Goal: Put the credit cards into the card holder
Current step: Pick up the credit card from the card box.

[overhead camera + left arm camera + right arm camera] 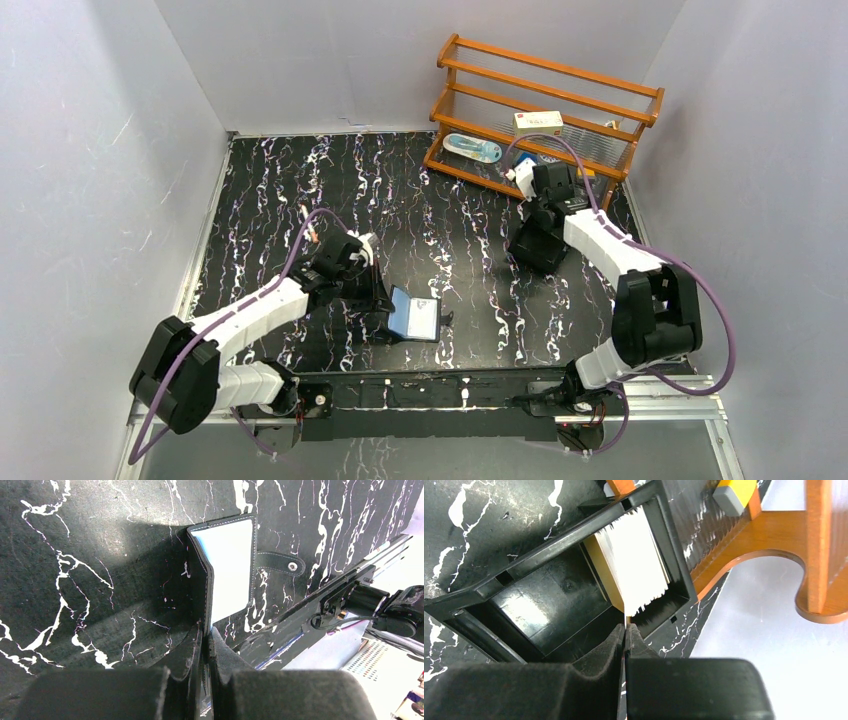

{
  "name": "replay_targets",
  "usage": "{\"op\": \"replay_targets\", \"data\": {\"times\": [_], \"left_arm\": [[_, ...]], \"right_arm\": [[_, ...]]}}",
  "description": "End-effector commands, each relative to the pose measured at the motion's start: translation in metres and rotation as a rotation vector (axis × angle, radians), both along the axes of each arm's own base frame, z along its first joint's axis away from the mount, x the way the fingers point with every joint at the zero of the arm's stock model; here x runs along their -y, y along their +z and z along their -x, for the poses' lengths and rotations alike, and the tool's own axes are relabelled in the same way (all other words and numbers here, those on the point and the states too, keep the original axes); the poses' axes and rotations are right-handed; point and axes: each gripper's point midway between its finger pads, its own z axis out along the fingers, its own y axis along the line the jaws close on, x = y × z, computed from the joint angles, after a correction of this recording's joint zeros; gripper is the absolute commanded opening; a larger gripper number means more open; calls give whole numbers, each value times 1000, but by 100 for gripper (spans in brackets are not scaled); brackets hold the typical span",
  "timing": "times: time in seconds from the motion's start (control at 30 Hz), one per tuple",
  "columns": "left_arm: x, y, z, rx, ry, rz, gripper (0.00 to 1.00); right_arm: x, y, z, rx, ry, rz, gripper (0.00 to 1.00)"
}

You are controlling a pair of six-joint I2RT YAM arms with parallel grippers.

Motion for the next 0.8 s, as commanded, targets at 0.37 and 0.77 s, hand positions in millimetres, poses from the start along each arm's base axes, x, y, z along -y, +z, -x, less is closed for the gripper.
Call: {"op": "replay_targets", "data": {"times": [0.37,0.77], "left_arm": [[-3,15,-1,32,41,27,0],[29,48,-12,54,186,378,0]], "right_arm": [[-18,25,-9,32,-2,-110,0],[-79,86,25,17,-228,-440,0]]}}
